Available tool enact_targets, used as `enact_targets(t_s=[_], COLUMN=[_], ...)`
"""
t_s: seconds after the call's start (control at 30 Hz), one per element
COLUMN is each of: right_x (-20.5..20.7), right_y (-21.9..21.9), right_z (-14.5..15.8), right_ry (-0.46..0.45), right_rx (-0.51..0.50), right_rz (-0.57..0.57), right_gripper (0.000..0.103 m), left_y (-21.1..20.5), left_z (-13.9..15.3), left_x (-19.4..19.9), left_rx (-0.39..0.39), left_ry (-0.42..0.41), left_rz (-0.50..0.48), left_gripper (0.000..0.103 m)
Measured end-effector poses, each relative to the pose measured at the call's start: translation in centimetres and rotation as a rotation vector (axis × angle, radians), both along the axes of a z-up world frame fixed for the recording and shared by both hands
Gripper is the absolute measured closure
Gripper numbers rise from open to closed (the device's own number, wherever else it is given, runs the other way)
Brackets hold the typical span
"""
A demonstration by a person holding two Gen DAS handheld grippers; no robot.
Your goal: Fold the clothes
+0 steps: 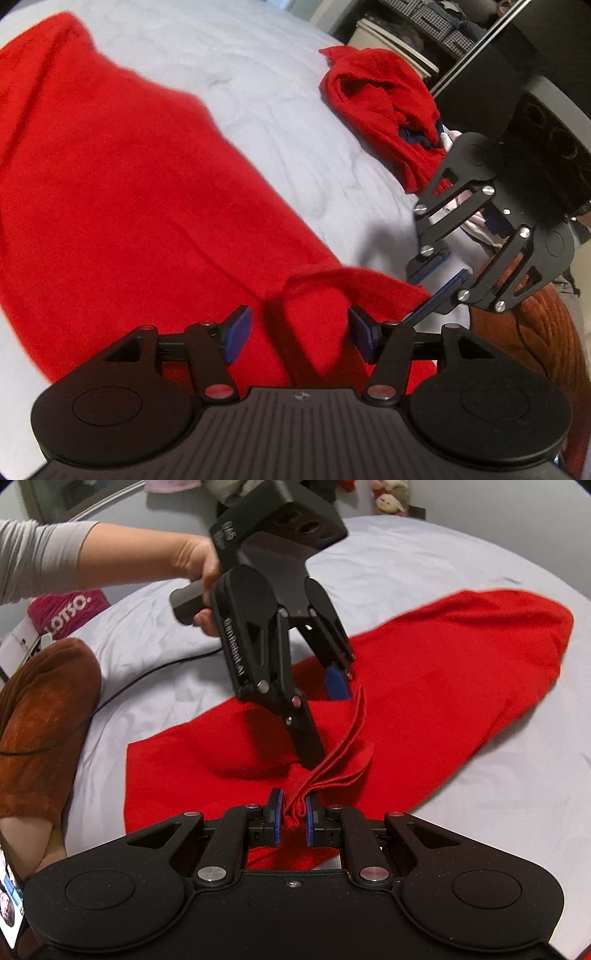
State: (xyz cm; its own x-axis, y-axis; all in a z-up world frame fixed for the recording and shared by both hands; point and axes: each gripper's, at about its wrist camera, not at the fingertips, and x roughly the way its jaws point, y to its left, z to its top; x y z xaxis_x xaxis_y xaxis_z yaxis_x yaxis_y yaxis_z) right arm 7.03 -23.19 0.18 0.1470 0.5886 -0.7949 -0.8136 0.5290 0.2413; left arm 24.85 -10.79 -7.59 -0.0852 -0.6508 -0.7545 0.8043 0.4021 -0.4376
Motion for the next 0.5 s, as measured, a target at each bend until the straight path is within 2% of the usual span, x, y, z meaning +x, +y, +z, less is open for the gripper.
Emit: enact_targets(t_s=[0.03,0.17,0.27,0.5], right_x=[0.1,0.5,0.8,1.5], right_y=[-0.1,-0.8,-0.7,1.0], right_z=[-0.1,-0.4,0.0,1.8], right_ry=[0.001,0.006,-0.008,-0.083], right_rx=[-0.001,-0.002,-0.016,-0.058], right_rz=[-0.003,-0.055,-0.093,-0.163], right_gripper=[0.092,0.092,0.092,0.093], left_y=[0.0,0.8,2.1,5.0], left_z=[0.2,1.4,2.8,6.4], left_x=[-0.2,-2.0,-3.5,-5.8], left_rx=[-0.005,-0.005,0.005,0.017], left_ry=[-0.002,-0.087,-0.159,-0.250], left_rz=[0.004,0.048,0.110,0.233], left_gripper=[0.073,0.089,0.090,0.090])
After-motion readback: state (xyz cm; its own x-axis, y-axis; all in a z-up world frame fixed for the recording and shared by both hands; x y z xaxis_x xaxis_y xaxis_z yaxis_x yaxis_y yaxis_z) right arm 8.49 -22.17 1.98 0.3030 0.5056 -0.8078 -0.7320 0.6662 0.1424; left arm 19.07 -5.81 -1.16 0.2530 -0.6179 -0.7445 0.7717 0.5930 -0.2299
